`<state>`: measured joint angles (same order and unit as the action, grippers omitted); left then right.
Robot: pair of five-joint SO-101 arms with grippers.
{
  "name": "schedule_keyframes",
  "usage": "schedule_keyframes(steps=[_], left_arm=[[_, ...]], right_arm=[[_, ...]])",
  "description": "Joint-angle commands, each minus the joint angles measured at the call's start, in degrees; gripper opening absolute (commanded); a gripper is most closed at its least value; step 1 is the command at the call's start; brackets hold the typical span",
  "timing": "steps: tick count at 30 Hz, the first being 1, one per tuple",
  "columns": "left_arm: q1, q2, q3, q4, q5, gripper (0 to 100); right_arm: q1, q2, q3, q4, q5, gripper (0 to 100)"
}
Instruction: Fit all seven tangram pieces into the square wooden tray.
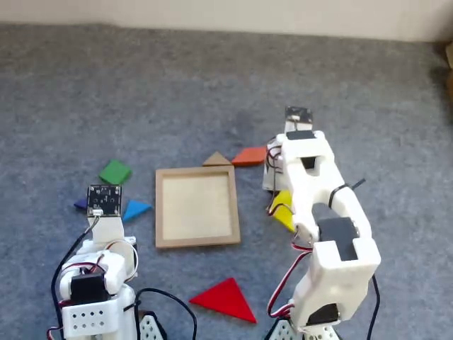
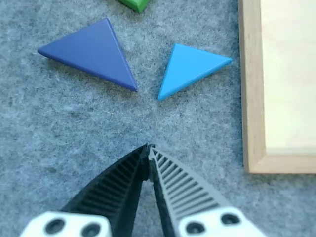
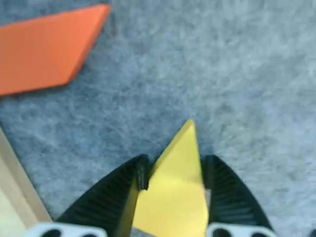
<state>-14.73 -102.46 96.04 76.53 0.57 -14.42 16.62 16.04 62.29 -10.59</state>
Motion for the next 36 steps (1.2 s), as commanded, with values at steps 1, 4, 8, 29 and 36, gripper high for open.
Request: schedule_keyframes(steps=[1,4,8,29,36], left_arm=[[-0.7,-1.9,1.1,0.3,0.5,1],[-0.7,-1.9,1.1,0.3,0.5,1],[-0.7,-1.9,1.1,0.3,0.5,1],[-0.7,-1.9,1.1,0.3,0.5,1],[-0.7,-1.9,1.1,0.3,0.5,1]], right_arm=[[-0.2,-4.7,-0.9,-0.8,-0.3,12.8],[-0.3,-6.5,-0.9,-0.7,-0.2,17.3],[-1.8,-7.0,-1.4,3.8,1.8,31.6],[-10.8,-6.9,4.5,8.1,8.7,34.4],[-7.3,-6.6,4.3,8.0,8.6,34.4]])
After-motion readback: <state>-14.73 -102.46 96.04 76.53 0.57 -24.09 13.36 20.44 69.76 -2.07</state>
